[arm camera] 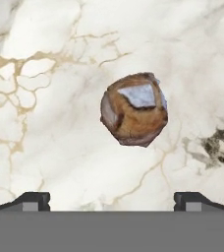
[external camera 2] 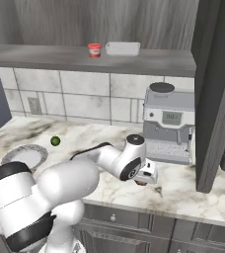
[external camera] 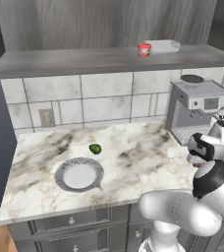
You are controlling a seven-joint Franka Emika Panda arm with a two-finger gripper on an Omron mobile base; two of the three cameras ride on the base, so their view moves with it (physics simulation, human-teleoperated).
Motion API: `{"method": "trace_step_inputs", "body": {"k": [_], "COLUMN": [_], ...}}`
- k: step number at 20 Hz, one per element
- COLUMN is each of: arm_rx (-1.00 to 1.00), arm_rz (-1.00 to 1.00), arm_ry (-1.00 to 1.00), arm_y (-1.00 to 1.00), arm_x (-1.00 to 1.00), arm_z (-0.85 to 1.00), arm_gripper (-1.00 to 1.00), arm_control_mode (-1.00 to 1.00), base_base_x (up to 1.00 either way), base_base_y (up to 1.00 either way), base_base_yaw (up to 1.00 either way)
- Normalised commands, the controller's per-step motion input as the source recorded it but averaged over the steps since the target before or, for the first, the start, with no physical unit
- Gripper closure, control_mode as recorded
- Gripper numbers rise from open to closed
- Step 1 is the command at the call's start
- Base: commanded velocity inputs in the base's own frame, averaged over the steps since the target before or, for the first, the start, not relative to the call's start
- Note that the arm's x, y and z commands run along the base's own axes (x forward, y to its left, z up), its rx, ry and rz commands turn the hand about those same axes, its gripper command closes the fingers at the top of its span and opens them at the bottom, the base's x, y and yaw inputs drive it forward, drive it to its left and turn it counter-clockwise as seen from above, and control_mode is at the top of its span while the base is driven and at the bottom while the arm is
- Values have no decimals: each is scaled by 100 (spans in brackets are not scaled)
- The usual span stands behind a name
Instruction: Pick the avocado and bread from the counter and place them on the plate. Then pick the jam from the cabinet and place it next to the plate. Lastly close the cabinet door.
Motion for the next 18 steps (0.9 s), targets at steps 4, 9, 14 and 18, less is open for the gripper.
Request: {"method": "trace_step_inputs", "body": {"k": [4, 9, 14, 18], "arm_rx": [0, 0, 0, 0], "arm_rz": [0, 0, 0, 0], "arm_ry": [0, 0, 0, 0], "arm_y": [-8, -7, -5, -13], "arm_x": [13, 16, 16, 10], "arm_z": [-11, -7, -5, -5], "arm_gripper": [-100, -100, -100, -100], "arm_control_mode": [-100, -100, -100, -100], "base_base_x": [0, 0, 0, 0], "base_base_y": [0, 0, 0, 0], "base_base_yaw": [0, 0, 0, 0]}}
